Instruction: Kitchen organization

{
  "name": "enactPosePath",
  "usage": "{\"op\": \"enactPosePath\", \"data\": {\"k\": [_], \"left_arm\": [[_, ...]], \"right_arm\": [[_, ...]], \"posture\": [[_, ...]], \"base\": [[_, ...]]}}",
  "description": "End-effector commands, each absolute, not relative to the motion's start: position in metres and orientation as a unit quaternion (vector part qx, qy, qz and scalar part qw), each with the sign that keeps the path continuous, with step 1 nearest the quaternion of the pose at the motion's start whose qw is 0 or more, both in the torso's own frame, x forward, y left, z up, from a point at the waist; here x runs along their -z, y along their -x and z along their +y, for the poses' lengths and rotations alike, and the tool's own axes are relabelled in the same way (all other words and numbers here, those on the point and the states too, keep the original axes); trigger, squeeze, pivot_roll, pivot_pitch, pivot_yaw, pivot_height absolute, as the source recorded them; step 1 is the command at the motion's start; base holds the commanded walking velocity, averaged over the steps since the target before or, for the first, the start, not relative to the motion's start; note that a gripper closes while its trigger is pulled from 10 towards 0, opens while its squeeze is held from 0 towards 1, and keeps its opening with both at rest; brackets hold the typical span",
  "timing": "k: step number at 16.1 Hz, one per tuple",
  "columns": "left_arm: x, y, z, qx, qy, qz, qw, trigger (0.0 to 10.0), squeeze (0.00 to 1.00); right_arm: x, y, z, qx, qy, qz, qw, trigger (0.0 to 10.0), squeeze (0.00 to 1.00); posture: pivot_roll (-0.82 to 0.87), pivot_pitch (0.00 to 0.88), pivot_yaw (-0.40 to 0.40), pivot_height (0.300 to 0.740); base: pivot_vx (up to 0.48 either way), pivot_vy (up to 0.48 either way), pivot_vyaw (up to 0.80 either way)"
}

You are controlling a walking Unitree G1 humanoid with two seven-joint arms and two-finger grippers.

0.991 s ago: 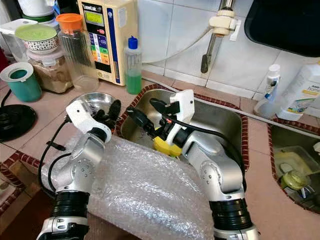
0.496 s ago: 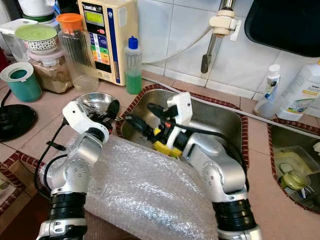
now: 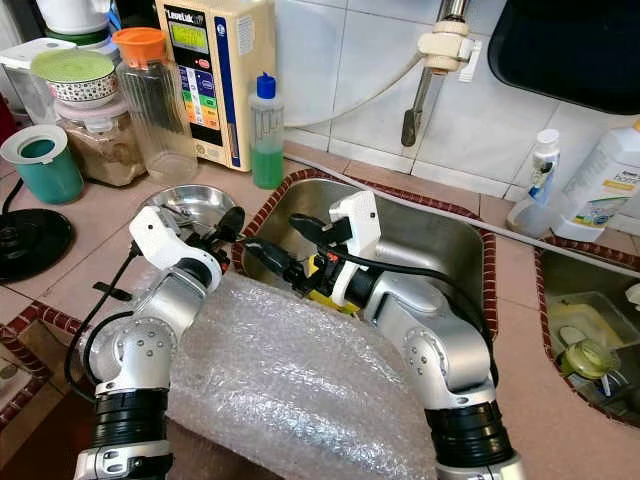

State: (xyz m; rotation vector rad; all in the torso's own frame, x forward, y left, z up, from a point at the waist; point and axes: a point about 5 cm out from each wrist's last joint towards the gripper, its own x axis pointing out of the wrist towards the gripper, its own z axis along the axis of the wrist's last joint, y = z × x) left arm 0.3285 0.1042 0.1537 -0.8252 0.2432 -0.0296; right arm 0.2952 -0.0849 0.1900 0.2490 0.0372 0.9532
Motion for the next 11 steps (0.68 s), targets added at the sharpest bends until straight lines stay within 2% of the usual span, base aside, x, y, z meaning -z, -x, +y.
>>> {"op": "enactPosePath", "data": {"k": [1, 9, 10, 11], "left_arm": [[-0.154, -0.325, 0.081, 0.024, 0.443, 0.142, 0.885, 10.0, 1.00], [-0.146, -0.325, 0.076, 0.042, 0.440, 0.184, 0.878, 10.0, 1.00], [-0.144, -0.328, 0.073, 0.047, 0.448, 0.188, 0.873, 10.0, 0.00], [-0.143, -0.331, 0.073, 0.047, 0.449, 0.186, 0.873, 10.0, 0.00]], "right_arm": [[-0.193, -0.293, -0.085, -0.462, -0.114, 0.014, 0.880, 10.0, 0.00], [-0.192, -0.287, -0.086, -0.481, -0.111, 0.024, 0.869, 10.0, 0.00], [-0.192, -0.287, -0.085, -0.482, -0.110, 0.023, 0.869, 10.0, 0.00], [-0.192, -0.286, -0.085, -0.483, -0.110, 0.023, 0.869, 10.0, 0.00]], "posture": [[0.07, 0.000, -0.051, 0.740], [0.06, 0.000, -0.049, 0.740], [0.06, 0.000, -0.049, 0.740], [0.06, 0.000, -0.050, 0.740]], "base": [[0.000, 0.000, 0.00], [0.000, 0.000, 0.00], [0.000, 0.000, 0.00], [0.000, 0.000, 0.00]]}}
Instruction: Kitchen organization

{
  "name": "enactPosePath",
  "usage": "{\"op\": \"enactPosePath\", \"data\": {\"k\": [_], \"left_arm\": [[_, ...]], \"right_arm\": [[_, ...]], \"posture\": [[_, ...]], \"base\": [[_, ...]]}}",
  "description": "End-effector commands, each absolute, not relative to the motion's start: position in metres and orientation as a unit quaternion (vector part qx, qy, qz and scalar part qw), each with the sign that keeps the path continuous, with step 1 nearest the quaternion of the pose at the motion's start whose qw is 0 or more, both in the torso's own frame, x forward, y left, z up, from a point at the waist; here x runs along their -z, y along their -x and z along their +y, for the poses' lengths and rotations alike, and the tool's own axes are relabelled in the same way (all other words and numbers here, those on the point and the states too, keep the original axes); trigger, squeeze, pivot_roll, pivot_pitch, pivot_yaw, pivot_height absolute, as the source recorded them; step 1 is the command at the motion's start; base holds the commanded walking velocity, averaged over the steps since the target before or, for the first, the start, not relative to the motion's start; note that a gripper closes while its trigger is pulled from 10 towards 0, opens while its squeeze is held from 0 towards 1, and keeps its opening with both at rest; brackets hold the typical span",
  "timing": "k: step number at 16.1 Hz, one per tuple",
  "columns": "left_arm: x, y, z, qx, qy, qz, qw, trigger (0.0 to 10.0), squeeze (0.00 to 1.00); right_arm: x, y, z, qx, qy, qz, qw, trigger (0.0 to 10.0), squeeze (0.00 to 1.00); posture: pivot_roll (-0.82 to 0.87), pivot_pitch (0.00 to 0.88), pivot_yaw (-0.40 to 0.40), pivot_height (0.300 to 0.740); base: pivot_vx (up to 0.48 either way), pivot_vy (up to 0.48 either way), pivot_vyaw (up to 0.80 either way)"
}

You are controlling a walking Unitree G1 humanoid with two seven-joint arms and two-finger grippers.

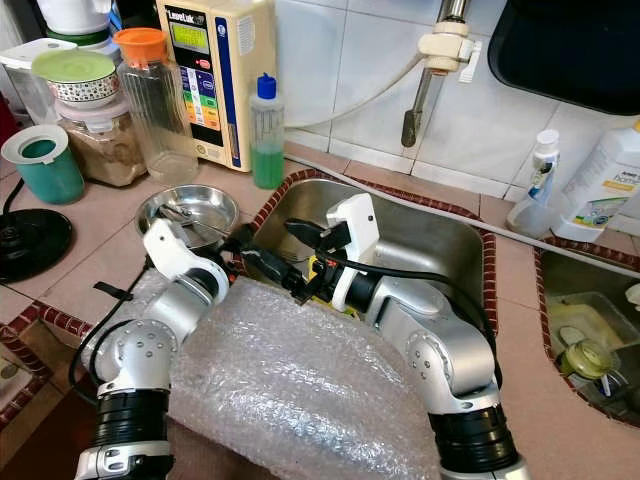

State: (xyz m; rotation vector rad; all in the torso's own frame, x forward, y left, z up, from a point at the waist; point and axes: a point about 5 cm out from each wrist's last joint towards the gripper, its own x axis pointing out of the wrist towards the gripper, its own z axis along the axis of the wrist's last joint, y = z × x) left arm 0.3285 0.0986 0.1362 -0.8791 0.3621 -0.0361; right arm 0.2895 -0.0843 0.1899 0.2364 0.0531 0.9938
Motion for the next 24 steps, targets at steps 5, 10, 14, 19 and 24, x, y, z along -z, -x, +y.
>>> {"op": "enactPosePath", "data": {"k": [5, 10, 14, 19, 24], "left_arm": [[-0.139, -0.345, 0.079, 0.043, 0.455, 0.174, 0.872, 10.0, 0.00], [-0.147, -0.359, 0.086, 0.038, 0.458, 0.154, 0.875, 10.0, 0.00], [-0.147, -0.365, 0.088, 0.043, 0.452, 0.145, 0.879, 10.0, 0.00], [-0.142, -0.373, 0.096, 0.026, 0.472, 0.150, 0.868, 0.0, 0.00], [-0.143, -0.379, 0.102, 0.019, 0.484, 0.141, 0.864, 0.0, 0.00]], "right_arm": [[-0.193, -0.283, -0.087, -0.480, -0.109, 0.023, 0.870, 10.0, 0.00], [-0.193, -0.281, -0.090, -0.477, -0.106, 0.026, 0.872, 10.0, 0.00], [-0.194, -0.281, -0.089, -0.477, -0.106, 0.027, 0.872, 10.0, 0.00], [-0.194, -0.279, -0.089, -0.480, -0.108, 0.028, 0.870, 10.0, 0.00], [-0.193, -0.272, -0.088, -0.511, -0.112, 0.039, 0.852, 10.0, 0.00]], "posture": [[0.03, 0.000, -0.052, 0.740], [0.02, 0.000, -0.057, 0.740], [0.02, 0.000, -0.056, 0.740], [0.01, 0.000, -0.053, 0.740], [0.01, 0.000, -0.053, 0.740]], "base": [[0.000, 0.000, 0.00], [0.000, 0.000, 0.00], [0.000, 0.000, 0.00], [0.000, 0.000, 0.00], [0.000, 0.000, 0.00]]}}
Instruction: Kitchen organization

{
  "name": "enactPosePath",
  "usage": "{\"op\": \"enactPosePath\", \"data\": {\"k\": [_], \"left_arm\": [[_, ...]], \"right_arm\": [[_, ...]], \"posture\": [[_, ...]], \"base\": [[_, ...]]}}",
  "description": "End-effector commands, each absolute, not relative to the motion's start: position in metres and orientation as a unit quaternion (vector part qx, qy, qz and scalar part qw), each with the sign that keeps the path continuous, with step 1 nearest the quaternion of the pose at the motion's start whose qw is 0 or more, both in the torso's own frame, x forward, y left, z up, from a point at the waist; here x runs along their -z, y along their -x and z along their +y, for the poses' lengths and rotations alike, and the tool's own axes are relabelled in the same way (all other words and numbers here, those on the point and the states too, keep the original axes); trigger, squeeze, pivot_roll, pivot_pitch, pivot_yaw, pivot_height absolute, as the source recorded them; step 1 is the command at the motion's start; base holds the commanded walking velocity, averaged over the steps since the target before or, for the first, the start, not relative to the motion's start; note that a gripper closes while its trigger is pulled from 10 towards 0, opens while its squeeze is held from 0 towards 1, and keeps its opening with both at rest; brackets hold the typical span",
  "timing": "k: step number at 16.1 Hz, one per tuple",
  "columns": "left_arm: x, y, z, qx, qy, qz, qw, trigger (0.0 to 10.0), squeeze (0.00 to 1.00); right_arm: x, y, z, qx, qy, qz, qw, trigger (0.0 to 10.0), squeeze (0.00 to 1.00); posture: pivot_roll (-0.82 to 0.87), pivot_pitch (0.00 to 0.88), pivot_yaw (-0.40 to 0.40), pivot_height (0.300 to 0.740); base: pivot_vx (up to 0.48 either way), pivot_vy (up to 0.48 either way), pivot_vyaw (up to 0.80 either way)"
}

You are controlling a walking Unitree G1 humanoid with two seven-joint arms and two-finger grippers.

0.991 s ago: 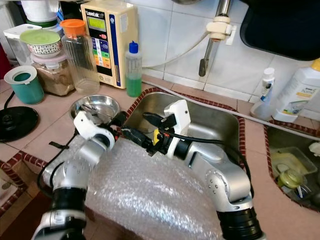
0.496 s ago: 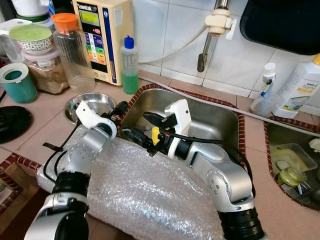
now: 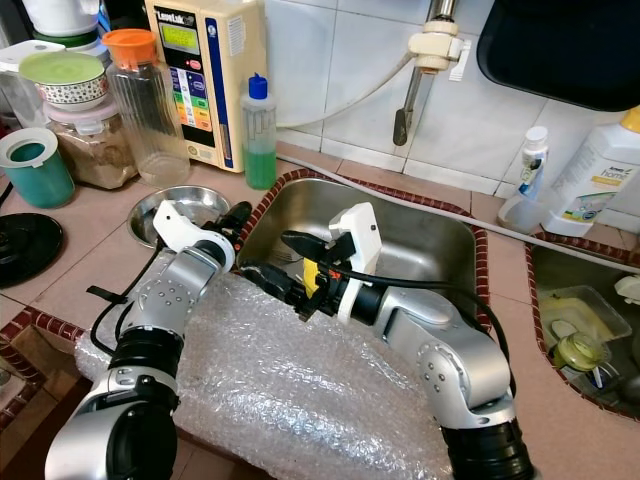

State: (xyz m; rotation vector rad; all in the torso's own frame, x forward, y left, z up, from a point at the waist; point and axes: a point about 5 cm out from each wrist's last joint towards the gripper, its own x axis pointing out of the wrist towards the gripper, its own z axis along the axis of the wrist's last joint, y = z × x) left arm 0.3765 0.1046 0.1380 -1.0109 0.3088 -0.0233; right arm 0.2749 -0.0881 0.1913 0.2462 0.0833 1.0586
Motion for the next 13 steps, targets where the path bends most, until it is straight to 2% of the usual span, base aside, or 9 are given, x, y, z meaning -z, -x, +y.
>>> {"op": "enactPosePath", "data": {"k": [1, 13], "left_arm": [[-0.143, -0.379, 0.102, 0.019, 0.484, 0.141, 0.863, 0.0, 0.00], [-0.133, -0.371, 0.116, -0.017, 0.477, 0.143, 0.867, 0.0, 0.00]], "right_arm": [[-0.193, -0.272, -0.088, -0.510, -0.111, 0.039, 0.852, 10.0, 0.00], [-0.191, -0.276, -0.086, -0.506, -0.099, 0.042, 0.856, 10.0, 0.00]], "posture": [[0.01, 0.000, -0.053, 0.740], [0.04, 0.000, -0.060, 0.740]], "base": [[0.000, 0.000, 0.00], [0.000, 0.000, 0.00]]}}
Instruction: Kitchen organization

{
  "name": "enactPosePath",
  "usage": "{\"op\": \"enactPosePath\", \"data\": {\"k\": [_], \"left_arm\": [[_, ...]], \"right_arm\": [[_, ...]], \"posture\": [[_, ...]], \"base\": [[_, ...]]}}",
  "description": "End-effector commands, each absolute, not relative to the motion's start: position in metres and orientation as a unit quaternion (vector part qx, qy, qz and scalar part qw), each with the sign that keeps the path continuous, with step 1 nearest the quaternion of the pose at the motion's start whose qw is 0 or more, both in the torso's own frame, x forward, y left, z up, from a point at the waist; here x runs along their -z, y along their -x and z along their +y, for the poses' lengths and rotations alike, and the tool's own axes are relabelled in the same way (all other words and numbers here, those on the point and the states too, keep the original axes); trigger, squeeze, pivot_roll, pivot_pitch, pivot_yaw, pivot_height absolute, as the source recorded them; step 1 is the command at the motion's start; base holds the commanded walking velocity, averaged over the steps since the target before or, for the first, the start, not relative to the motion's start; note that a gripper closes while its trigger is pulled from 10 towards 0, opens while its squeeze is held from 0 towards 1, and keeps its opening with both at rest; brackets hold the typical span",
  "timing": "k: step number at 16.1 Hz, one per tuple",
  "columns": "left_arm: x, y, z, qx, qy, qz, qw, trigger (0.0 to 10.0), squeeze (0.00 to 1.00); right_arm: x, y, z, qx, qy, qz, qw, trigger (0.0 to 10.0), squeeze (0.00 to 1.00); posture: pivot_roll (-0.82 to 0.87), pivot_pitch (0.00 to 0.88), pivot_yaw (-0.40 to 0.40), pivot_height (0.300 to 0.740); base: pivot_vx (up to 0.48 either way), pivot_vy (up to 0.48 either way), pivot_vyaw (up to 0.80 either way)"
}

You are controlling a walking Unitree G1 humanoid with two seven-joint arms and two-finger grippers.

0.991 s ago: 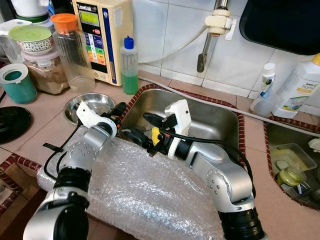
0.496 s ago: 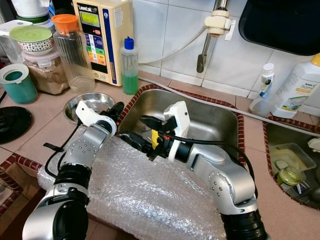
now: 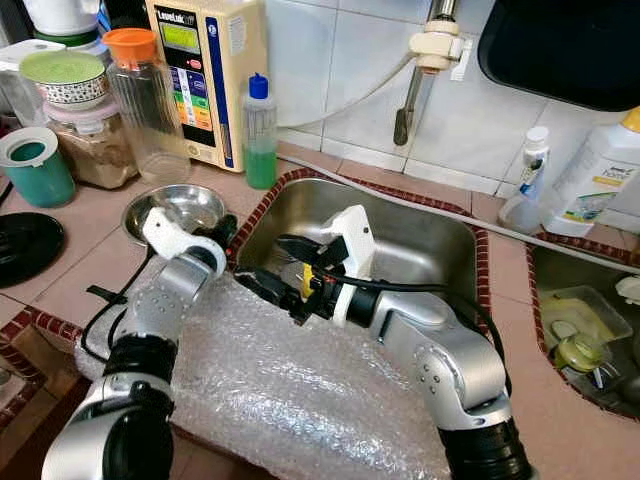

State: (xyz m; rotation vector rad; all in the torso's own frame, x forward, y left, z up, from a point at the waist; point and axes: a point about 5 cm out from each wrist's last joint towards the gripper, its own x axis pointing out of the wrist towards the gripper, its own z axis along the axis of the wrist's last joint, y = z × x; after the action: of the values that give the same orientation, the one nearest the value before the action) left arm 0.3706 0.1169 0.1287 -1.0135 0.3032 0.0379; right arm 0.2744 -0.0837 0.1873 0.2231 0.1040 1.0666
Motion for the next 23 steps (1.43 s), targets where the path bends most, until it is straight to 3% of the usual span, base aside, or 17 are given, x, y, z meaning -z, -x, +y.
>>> {"op": "enactPosePath", "data": {"k": [1, 5, 8, 10, 11, 13, 16, 18, 19, 23], "left_arm": [[-0.132, -0.369, 0.118, -0.022, 0.476, 0.142, 0.867, 0.0, 0.00], [-0.135, -0.359, 0.120, -0.009, 0.454, 0.139, 0.880, 0.0, 0.00], [-0.145, -0.338, 0.118, 0.080, 0.393, 0.120, 0.908, 0.0, 0.00], [-0.147, -0.322, 0.121, 0.159, 0.352, 0.114, 0.915, 0.0, 0.00], [-0.150, -0.312, 0.120, 0.221, 0.351, 0.121, 0.902, 0.0, 0.00], [-0.154, -0.303, 0.120, 0.284, 0.341, 0.121, 0.888, 0.0, 0.00], [-0.163, -0.288, 0.109, 0.396, 0.314, 0.124, 0.854, 0.0, 0.00], [-0.170, -0.270, 0.095, 0.495, 0.282, 0.129, 0.812, 0.0, 0.00], [-0.171, -0.263, 0.089, 0.524, 0.274, 0.136, 0.794, 0.0, 0.00], [-0.168, -0.252, 0.081, 0.565, 0.258, 0.149, 0.769, 0.0, 0.00]], "right_arm": [[-0.191, -0.276, -0.085, -0.507, -0.099, 0.042, 0.855, 10.0, 0.00], [-0.190, -0.276, -0.086, -0.506, -0.098, 0.042, 0.856, 10.0, 0.00], [-0.191, -0.281, -0.090, -0.490, -0.096, 0.036, 0.866, 10.0, 0.00], [-0.194, -0.293, -0.094, -0.444, -0.103, 0.018, 0.890, 10.0, 0.00], [-0.197, -0.307, -0.102, -0.389, -0.119, 0.001, 0.914, 10.0, 0.00], [-0.200, -0.315, -0.107, -0.363, -0.140, -0.001, 0.921, 10.0, 0.00], [-0.201, -0.320, -0.108, -0.347, -0.173, 0.009, 0.922, 10.0, 0.00], [-0.195, -0.321, -0.105, -0.347, -0.180, 0.036, 0.920, 10.0, 0.00], [-0.194, -0.320, -0.103, -0.354, -0.186, 0.041, 0.916, 10.0, 0.00], [-0.195, -0.319, -0.100, -0.361, -0.192, 0.045, 0.912, 10.0, 0.00]], "posture": [[0.04, 0.000, -0.061, 0.740], [0.04, 0.000, -0.061, 0.740], [0.06, 0.000, -0.061, 0.740], [0.07, 0.000, -0.061, 0.740], [0.07, 0.000, -0.063, 0.740], [0.08, 0.000, -0.064, 0.740], [0.08, 0.000, -0.067, 0.740], [0.07, 0.000, -0.066, 0.740], [0.07, 0.000, -0.066, 0.740], [0.06, 0.000, -0.062, 0.740]], "base": [[0.000, 0.000, 0.00], [0.000, 0.000, 0.00], [0.000, 0.000, 0.00], [0.000, 0.000, 0.00], [0.000, 0.000, 0.00], [0.000, 0.000, 0.00], [0.000, 0.000, 0.00], [0.000, 0.000, 0.00], [0.000, 0.000, 0.00], [0.000, 0.000, 0.00]]}}
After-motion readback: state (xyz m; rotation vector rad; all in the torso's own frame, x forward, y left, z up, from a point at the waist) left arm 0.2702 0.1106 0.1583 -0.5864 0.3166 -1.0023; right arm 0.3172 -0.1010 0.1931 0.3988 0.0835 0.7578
